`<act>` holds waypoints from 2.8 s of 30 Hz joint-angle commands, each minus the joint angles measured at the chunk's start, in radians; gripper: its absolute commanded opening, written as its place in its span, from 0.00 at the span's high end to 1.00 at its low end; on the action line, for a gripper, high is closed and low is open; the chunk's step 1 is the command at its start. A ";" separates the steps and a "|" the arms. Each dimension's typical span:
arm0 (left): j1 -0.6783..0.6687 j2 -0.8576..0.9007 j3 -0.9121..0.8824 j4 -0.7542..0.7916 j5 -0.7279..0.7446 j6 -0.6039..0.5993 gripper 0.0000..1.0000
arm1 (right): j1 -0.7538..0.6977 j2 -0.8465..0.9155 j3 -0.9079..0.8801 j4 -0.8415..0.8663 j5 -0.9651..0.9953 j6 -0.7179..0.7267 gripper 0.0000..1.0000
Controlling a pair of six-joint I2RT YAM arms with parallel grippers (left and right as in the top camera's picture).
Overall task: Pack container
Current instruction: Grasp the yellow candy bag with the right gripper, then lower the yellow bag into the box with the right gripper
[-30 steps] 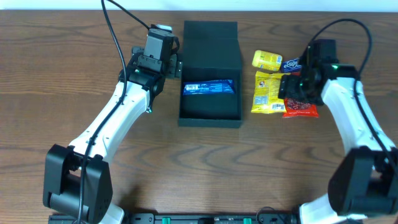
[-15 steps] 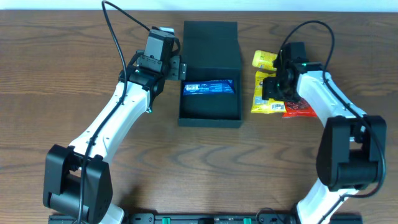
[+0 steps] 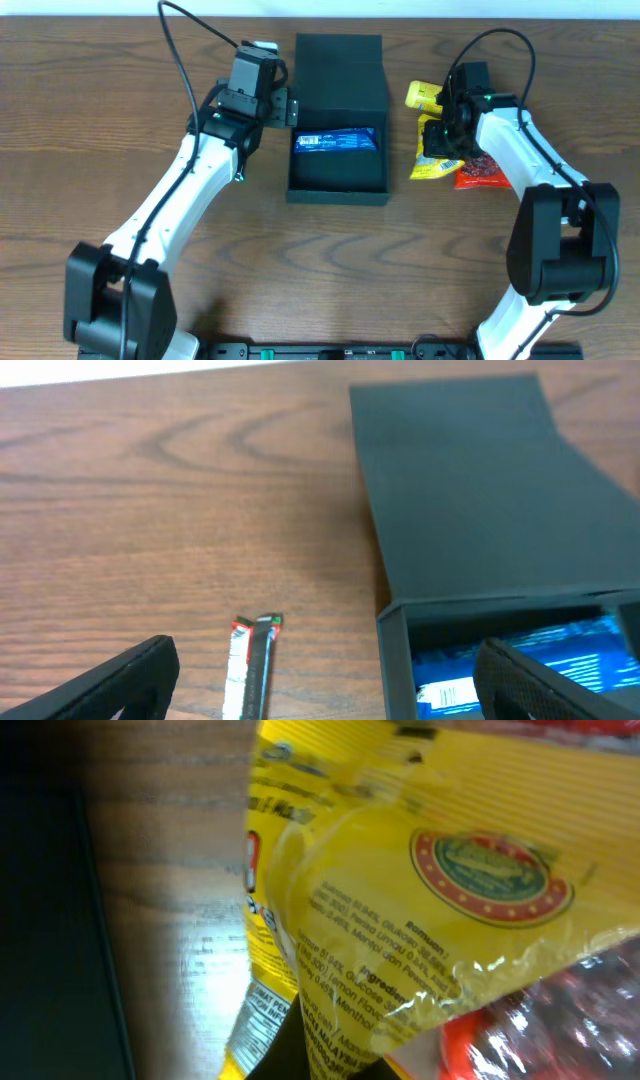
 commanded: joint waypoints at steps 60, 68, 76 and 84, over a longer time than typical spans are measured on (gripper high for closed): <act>0.072 -0.254 0.008 -0.222 0.034 -0.008 0.05 | 0.435 0.134 0.141 0.044 -0.382 0.369 0.98; 0.072 -0.254 0.008 -0.222 0.034 -0.008 0.05 | 0.441 0.134 0.141 0.043 -0.420 0.368 0.99; 0.072 -0.254 0.008 -0.222 0.035 -0.009 0.05 | 0.468 0.169 0.140 0.044 -0.367 0.360 0.99; 0.072 -0.254 0.007 -0.224 0.034 -0.008 0.05 | 0.468 0.192 0.142 0.052 -0.368 0.329 0.52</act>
